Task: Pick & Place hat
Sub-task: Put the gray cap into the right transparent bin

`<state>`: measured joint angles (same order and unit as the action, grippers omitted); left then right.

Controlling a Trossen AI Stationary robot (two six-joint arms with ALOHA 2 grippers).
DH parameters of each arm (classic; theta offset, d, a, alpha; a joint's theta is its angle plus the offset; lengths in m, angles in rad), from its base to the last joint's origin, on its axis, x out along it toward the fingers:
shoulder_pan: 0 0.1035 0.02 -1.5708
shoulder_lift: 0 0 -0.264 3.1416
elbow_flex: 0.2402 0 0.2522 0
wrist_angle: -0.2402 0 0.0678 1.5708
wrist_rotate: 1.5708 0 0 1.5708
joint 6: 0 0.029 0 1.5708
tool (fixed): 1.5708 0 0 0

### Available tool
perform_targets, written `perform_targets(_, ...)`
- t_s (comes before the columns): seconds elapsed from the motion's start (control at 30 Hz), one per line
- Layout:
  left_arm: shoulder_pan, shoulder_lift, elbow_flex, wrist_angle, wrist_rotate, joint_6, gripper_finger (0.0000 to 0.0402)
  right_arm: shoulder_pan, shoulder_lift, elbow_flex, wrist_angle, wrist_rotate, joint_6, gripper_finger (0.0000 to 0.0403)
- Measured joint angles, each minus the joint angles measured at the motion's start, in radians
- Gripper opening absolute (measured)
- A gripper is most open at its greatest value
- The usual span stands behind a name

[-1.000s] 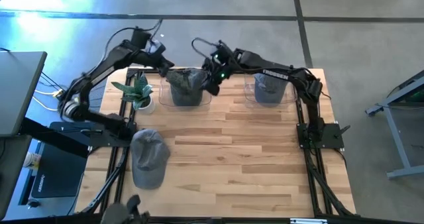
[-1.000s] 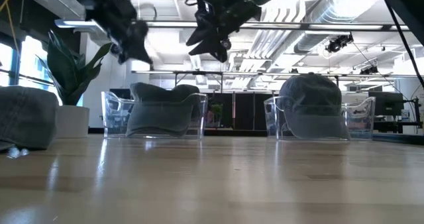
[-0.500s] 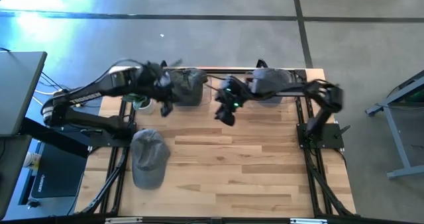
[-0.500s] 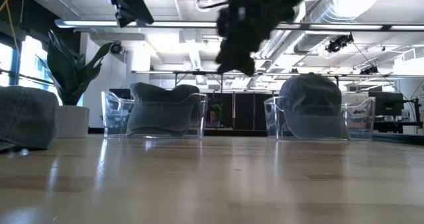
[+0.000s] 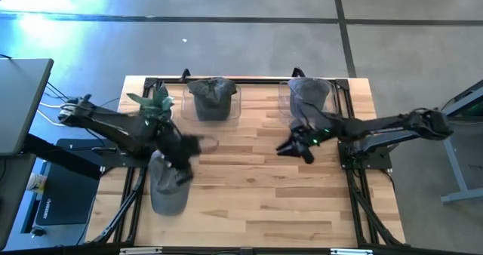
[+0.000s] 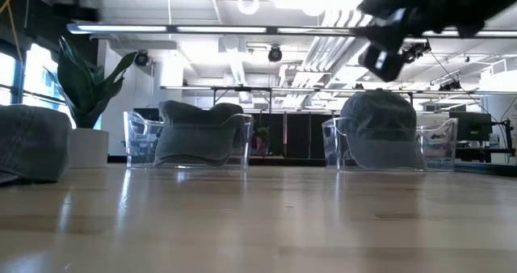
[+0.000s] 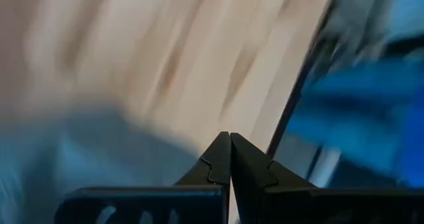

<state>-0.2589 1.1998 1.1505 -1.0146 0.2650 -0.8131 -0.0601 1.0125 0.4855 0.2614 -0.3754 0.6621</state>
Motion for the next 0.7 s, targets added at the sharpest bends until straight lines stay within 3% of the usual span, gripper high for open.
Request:
perform_targets(0.17,-0.125,0.036,-0.004,-0.303,-0.010,-0.152,0.0006,0.107,-0.104,-0.145,0.208,0.119,0.154,0.0128)
perform_targets(0.27,-0.164,0.048,-0.028,-0.389,-0.069,-0.163,0.0034,0.174,-0.118,-0.156,0.238,0.226,0.166,0.0128)
perform_targets(0.53,-0.193,0.031,-0.161,-0.407,-0.338,-0.162,0.0205,0.260,-0.088,-0.087,0.235,0.396,0.088,0.0128)
perform_targets(0.7,-0.194,0.035,-0.305,-0.351,-0.380,-0.090,0.0308,0.258,-0.039,-0.018,0.237,0.425,0.065,0.0128)
